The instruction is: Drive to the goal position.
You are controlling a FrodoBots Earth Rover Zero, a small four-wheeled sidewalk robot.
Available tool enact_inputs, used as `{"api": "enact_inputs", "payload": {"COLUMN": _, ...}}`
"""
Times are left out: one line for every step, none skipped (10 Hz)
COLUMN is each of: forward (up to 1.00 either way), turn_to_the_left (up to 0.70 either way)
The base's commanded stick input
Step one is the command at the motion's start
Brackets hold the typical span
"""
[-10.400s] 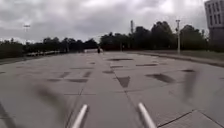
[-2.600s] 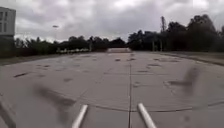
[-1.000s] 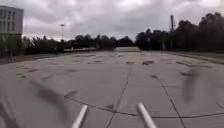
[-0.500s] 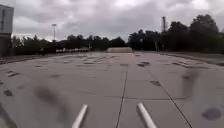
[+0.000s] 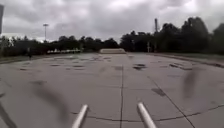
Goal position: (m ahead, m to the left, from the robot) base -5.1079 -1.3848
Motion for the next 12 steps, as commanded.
{"api": "enact_inputs", "payload": {"forward": 1.0, "turn_to_the_left": -0.27}}
{"api": "enact_inputs", "payload": {"forward": 1.0, "turn_to_the_left": -0.27}}
{"api": "enact_inputs", "payload": {"forward": 1.0, "turn_to_the_left": -0.27}}
{"api": "enact_inputs", "payload": {"forward": 1.0, "turn_to_the_left": 0.0}}
{"api": "enact_inputs", "payload": {"forward": 1.0, "turn_to_the_left": 0.0}}
{"api": "enact_inputs", "payload": {"forward": 1.0, "turn_to_the_left": 0.0}}
{"api": "enact_inputs", "payload": {"forward": 1.0, "turn_to_the_left": 0.0}}
{"api": "enact_inputs", "payload": {"forward": 1.0, "turn_to_the_left": 0.0}}
{"api": "enact_inputs", "payload": {"forward": 1.0, "turn_to_the_left": 0.0}}
{"api": "enact_inputs", "payload": {"forward": 1.0, "turn_to_the_left": 0.0}}
{"api": "enact_inputs", "payload": {"forward": 1.0, "turn_to_the_left": 0.0}}
{"api": "enact_inputs", "payload": {"forward": 1.0, "turn_to_the_left": 0.0}}
